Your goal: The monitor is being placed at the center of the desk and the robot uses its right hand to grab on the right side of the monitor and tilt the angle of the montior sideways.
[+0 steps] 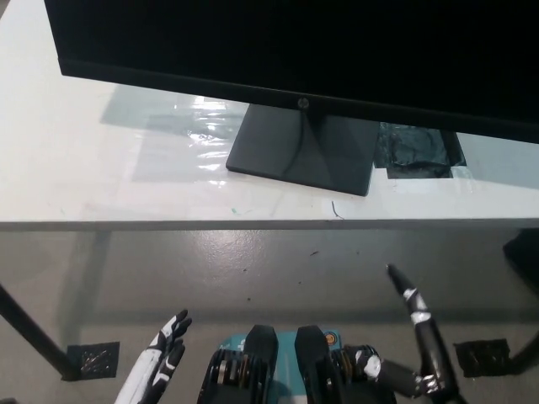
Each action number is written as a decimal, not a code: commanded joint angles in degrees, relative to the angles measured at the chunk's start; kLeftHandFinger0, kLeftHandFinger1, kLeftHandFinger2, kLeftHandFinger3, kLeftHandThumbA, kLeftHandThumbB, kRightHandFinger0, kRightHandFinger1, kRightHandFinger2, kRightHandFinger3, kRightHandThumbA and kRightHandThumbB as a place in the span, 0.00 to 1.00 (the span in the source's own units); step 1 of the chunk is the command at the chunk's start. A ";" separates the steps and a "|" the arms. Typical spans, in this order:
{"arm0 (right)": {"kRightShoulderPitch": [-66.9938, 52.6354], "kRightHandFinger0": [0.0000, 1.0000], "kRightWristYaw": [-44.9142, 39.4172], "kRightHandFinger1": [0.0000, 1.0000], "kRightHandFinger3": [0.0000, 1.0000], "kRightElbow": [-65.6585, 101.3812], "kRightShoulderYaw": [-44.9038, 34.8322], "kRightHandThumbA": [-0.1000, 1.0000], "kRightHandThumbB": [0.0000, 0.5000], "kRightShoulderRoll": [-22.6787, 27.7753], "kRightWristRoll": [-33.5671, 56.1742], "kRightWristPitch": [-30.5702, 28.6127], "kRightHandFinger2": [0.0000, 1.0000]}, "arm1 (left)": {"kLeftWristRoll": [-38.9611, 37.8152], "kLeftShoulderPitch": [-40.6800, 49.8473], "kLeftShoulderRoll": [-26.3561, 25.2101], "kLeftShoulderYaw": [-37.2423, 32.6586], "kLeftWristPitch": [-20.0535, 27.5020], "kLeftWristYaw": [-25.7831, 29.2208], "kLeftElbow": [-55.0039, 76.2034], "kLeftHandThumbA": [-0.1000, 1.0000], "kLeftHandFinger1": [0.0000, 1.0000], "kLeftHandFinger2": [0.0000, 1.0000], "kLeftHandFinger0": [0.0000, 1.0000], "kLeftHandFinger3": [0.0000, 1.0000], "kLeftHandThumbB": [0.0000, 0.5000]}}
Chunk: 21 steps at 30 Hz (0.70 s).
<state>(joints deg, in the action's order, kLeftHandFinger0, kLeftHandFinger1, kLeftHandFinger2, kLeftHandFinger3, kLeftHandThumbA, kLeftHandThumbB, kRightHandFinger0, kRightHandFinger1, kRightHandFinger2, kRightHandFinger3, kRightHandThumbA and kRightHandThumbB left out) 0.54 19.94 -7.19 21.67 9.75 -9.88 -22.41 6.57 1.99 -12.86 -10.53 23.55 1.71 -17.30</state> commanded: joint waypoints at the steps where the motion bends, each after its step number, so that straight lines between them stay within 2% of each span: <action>1: 0.95 1.00 2.59 1.00 1.00 4.20 -0.79 1.00 0.72 0.38 2.49 -4.52 1.00 | -0.34 -1.24 -0.91 0.20 3.38 1.28 1.74 1.00 1.00 1.00 1.00 1.00 0.70; 2: 0.94 1.00 2.60 1.00 1.00 4.23 -0.78 1.00 0.72 0.40 2.52 -4.52 1.00 | -0.35 -1.24 -0.91 0.20 3.38 1.28 1.74 1.00 1.00 1.00 1.00 1.00 0.70; 4: 1.47 1.00 -4.26 1.00 1.00 9.98 -5.33 1.00 0.79 -0.75 10.92 -4.52 1.00 | -0.66 -1.52 -0.87 0.44 3.38 1.15 1.54 1.00 1.00 1.00 1.00 1.00 0.70; 5: 1.42 1.00 -6.04 1.00 1.00 11.20 -6.58 1.00 0.79 -1.26 14.04 -4.52 1.00 | -0.88 -1.50 -0.78 0.38 3.38 0.76 1.53 1.00 1.00 1.00 1.00 1.00 0.71; 8: 1.30 1.00 -7.83 1.00 1.00 11.43 -7.85 1.00 0.79 -2.06 14.90 -4.52 1.00 | -0.91 -1.51 -0.78 0.40 3.38 0.70 1.52 1.00 1.00 1.00 1.00 1.00 0.71; 9: 2.39 1.00 -9.25 1.00 1.00 12.08 -8.36 1.00 0.74 -1.76 18.93 -4.25 1.00 | -0.95 -1.74 -0.67 0.40 3.38 0.65 1.33 1.00 1.00 1.00 1.00 1.00 0.71; 10: 4.84 1.00 -11.58 1.00 1.00 13.70 -9.02 1.00 0.72 -0.96 28.80 -2.18 1.00 | -0.98 -2.07 -0.60 0.42 3.38 0.56 1.01 1.00 1.00 1.00 1.00 1.00 0.70; 12: 6.85 1.00 -14.19 1.00 1.00 15.10 -10.93 1.00 0.77 -1.31 39.31 2.13 1.00 | -1.36 -1.89 -0.65 0.62 3.38 0.08 1.05 1.00 1.00 1.00 1.00 1.00 0.71; 15: 6.83 1.00 -14.70 1.00 1.00 15.09 -11.22 1.00 0.77 -1.45 39.67 2.33 1.00 | -1.36 -1.89 -0.64 0.65 3.38 0.05 1.03 1.00 1.00 1.00 1.00 1.00 0.71; 16: 9.64 1.00 -14.99 1.00 1.00 14.86 -13.79 1.00 0.72 -2.16 47.24 6.01 1.00 | -0.87 -1.83 -0.60 0.50 3.38 0.28 0.90 1.00 1.00 1.00 1.00 1.00 0.71; 17: 10.55 1.00 -14.66 1.00 1.00 14.70 -14.71 1.00 0.72 -2.67 49.29 7.29 1.00 | -0.76 -1.81 -0.62 0.44 3.38 0.31 0.95 1.00 1.00 1.00 1.00 1.00 0.71; 20: 11.29 1.00 -14.95 1.00 1.00 14.38 -15.59 1.00 0.74 -3.18 50.89 8.62 1.00 | -0.81 -1.81 -0.59 0.44 3.38 0.27 0.98 1.00 1.00 1.00 1.00 1.00 0.70; 21: 12.13 1.00 -15.05 1.00 1.00 13.80 -16.37 1.00 0.78 -3.74 53.02 10.00 1.00 | -0.85 -1.76 -0.58 0.45 3.38 0.24 0.96 1.00 1.00 1.00 1.00 1.00 0.70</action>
<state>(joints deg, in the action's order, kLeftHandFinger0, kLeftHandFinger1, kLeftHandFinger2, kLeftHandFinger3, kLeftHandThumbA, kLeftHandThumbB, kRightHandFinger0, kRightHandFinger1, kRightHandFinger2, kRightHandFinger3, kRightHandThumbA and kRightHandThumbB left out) 4.63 12.91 1.42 12.47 8.27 11.60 -21.15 6.28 1.32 -12.79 -10.43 24.03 1.57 -17.88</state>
